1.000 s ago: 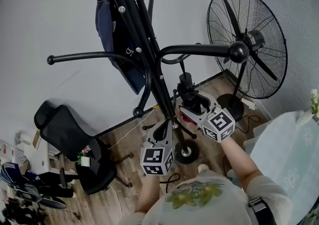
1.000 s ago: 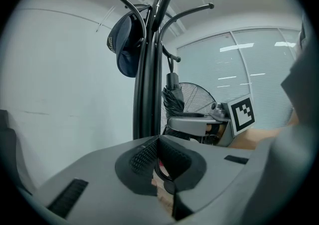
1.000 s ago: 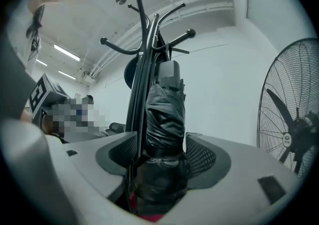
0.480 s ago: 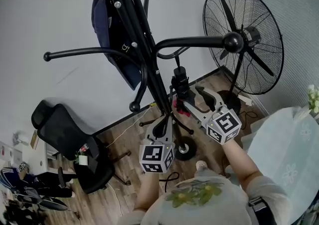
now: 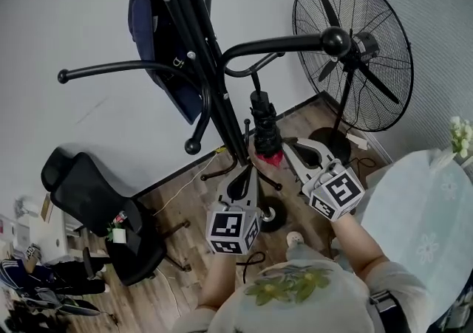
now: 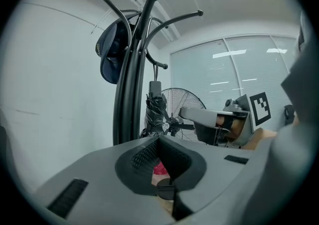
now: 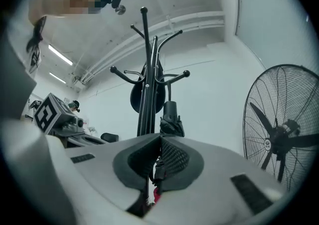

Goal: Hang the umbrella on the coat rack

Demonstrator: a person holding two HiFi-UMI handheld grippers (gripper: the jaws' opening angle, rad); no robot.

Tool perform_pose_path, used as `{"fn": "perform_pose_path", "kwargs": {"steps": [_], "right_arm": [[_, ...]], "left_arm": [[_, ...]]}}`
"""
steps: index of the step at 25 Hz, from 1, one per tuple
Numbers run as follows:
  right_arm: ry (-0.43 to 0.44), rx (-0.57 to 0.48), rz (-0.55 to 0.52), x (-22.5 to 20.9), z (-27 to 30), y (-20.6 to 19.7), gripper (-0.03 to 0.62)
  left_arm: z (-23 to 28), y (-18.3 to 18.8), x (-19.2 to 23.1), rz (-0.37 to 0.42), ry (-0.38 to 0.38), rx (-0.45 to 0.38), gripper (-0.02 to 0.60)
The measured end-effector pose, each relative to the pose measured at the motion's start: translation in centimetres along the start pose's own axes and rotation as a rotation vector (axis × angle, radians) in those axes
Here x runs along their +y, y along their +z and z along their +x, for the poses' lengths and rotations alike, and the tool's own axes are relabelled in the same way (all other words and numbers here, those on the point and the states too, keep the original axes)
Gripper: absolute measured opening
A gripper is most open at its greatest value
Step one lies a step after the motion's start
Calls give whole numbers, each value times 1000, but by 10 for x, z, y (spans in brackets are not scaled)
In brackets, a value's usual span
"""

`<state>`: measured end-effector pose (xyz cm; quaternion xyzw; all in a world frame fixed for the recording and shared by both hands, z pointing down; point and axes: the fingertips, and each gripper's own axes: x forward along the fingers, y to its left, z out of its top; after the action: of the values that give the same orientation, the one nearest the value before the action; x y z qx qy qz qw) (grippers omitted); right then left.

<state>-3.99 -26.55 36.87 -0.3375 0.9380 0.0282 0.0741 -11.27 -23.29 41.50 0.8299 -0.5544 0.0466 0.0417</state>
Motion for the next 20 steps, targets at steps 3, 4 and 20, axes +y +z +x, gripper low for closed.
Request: {"fn": "perform_pose_path", "kwargs": {"steps": [3, 4, 20], "right_arm": [[-2, -2, -5, 7, -7, 2, 3], [-3, -2, -3, 10, -9, 2, 3], [-6, 35, 29, 52, -40, -15, 0]], "left_arm": [[-4, -1, -5, -2, -9, -3, 5], [-6, -1, -7, -3, -11, -5, 5], [-32, -1, -21, -1, -35, -19, 5]]}}
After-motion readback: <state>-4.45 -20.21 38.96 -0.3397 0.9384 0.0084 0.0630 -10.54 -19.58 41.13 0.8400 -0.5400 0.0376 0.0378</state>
